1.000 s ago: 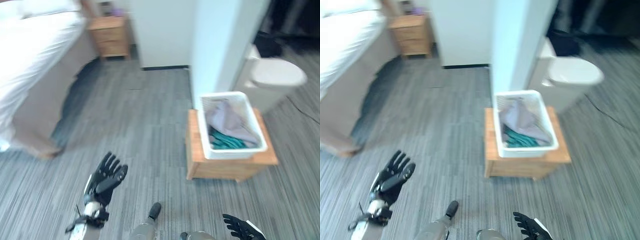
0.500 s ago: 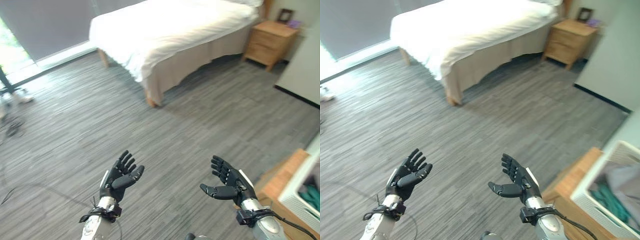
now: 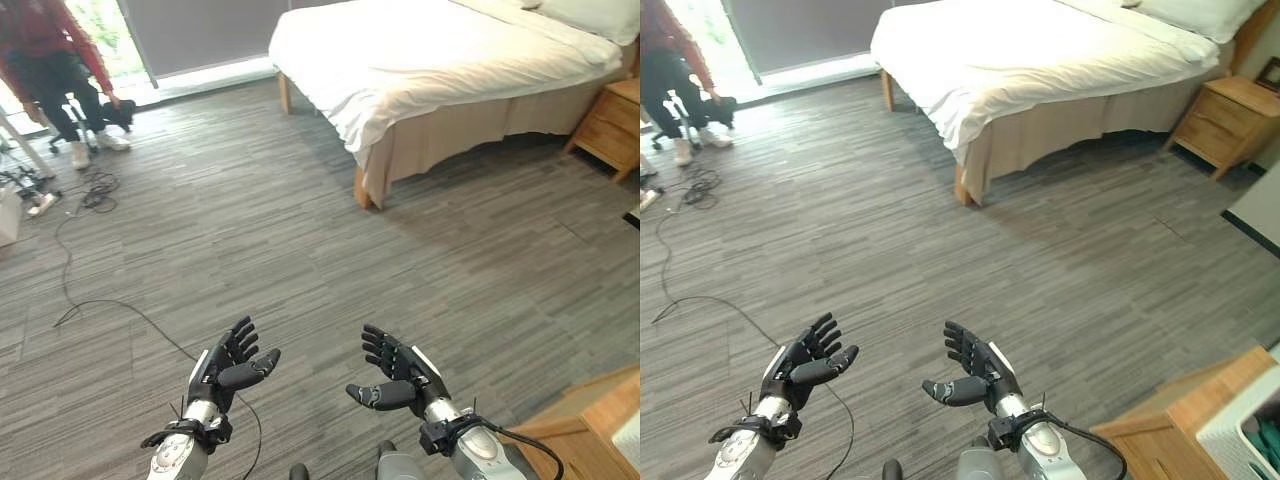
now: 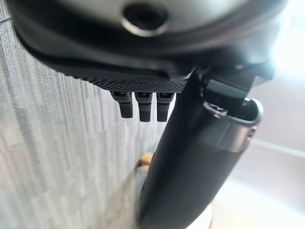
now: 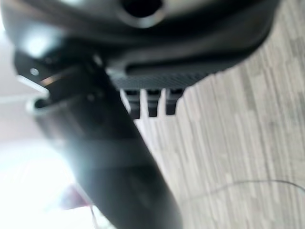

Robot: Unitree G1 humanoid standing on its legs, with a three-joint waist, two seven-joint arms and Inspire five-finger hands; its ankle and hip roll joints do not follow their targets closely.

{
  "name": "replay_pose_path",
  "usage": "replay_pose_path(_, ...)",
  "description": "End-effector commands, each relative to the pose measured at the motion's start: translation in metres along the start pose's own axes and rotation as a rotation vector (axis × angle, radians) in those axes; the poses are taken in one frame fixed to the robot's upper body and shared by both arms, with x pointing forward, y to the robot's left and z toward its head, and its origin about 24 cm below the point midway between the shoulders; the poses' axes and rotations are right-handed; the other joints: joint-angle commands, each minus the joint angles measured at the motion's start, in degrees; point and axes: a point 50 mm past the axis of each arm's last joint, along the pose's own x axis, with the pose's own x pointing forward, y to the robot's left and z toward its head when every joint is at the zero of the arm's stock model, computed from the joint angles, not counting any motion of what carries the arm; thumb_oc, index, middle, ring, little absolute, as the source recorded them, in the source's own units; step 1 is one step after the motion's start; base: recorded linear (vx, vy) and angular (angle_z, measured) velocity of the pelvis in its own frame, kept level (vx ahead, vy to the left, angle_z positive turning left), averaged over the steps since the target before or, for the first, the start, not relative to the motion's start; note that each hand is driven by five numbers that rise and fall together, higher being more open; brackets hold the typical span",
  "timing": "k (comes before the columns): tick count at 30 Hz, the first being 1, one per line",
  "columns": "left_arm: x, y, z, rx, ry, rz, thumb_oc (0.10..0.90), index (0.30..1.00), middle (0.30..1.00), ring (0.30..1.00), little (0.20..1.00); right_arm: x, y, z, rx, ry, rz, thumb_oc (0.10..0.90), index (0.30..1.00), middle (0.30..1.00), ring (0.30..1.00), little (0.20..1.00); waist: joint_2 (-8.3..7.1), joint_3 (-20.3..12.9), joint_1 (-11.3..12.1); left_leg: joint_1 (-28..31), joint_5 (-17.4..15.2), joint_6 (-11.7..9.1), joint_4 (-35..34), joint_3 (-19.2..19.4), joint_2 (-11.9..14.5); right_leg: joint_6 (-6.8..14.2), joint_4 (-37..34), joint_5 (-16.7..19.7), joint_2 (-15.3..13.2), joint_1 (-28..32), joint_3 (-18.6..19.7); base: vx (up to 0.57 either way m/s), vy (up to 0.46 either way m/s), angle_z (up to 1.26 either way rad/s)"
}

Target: Pick up bed clothes into laundry basket.

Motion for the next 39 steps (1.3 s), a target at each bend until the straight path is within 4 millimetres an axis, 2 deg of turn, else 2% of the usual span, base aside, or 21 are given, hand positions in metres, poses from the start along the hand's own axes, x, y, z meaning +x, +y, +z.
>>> replay_pose_path(1,0.010,-0.027,0.039,-0.025,-0.224,-0.111,0.800,0.900,0.900,0.900,0.900,0.011,0.004,0.044,-0.052,-0.208,0.045,0.800,0.900,0.900,0.900,0.900,-2.69,-3.94,0.97,-1.90,-5.41,-0.90,3.61,-0.49,2.48,0.99,-5.58,-0.28,0.31,4.16,-1.50,0.02,-0.071,-0.08)
replay_pose_path(3,0.010,-0.028,0.037,-0.020,-0.214,-0.114,0.800,0.900,0.900,0.900,0.900,0.012,0.002,0.044,-0.048,-0.212,0.025,0.800,0.900,0.900,0.900,0.900,-2.87,-4.30,1.12,-1.88,-4.98,-1.11,3.00,-0.38,2.78,0.82,-6.59,-0.23,0.50,4.70,-1.86,0.00,-0.108,-0.07)
replay_pose_path(8,0.016,-0.037,0.045,-0.004,-0.253,-0.103,0.800,0.900,0.900,0.900,0.900,0.020,-0.002,0.055,0.015,-0.286,-0.102,0.800,0.900,0.900,0.900,0.900,-3.38,-5.81,1.18,-0.89,-3.70,-2.00,0.47,0.45,3.76,0.26,-9.82,0.02,1.48,6.71,-2.22,0.02,-0.084,-0.07)
replay_pose_path(14,0.016,-0.034,0.049,0.027,-0.273,-0.076,0.800,0.900,0.900,0.900,0.900,0.019,0.002,0.059,0.008,-0.313,-0.084,0.800,0.900,0.900,0.900,0.900,-3.63,-6.11,0.77,-0.82,-2.99,-2.24,0.23,1.13,4.06,-0.12,-9.93,0.78,1.97,6.24,-1.52,-0.01,-0.021,-0.06)
replay_pose_path(22,0.010,-0.024,0.036,0.011,-0.229,-0.020,0.800,0.900,0.900,0.900,0.900,0.009,0.001,0.043,0.004,-0.249,-0.089,0.800,0.900,0.900,0.900,0.900,-3.78,-5.96,-0.14,0.19,-3.08,-2.46,-1.18,1.88,4.49,0.01,-10.37,0.91,2.62,6.16,-0.70,0.02,-0.001,-0.05)
replay_pose_path(28,0.010,-0.022,0.037,0.057,-0.229,-0.017,0.800,0.900,0.900,0.900,0.900,0.008,0.006,0.042,-0.004,-0.243,-0.060,0.800,0.900,0.900,0.900,0.900,-3.72,-5.94,-0.75,-0.10,-2.97,-2.63,-1.45,2.59,4.60,0.23,-11.41,1.57,2.67,5.80,0.19,0.00,-0.001,-0.11)
replay_pose_path(39,0.014,-0.023,0.041,0.059,-0.250,-0.016,0.800,0.900,0.900,0.900,0.900,0.006,0.001,0.040,-0.006,-0.239,-0.086,0.800,0.900,0.900,0.900,0.900,-3.69,-5.78,-1.32,-0.08,-3.21,-2.46,-1.32,2.95,4.21,0.49,-11.20,1.86,2.51,5.44,0.94,0.00,0.001,-0.01)
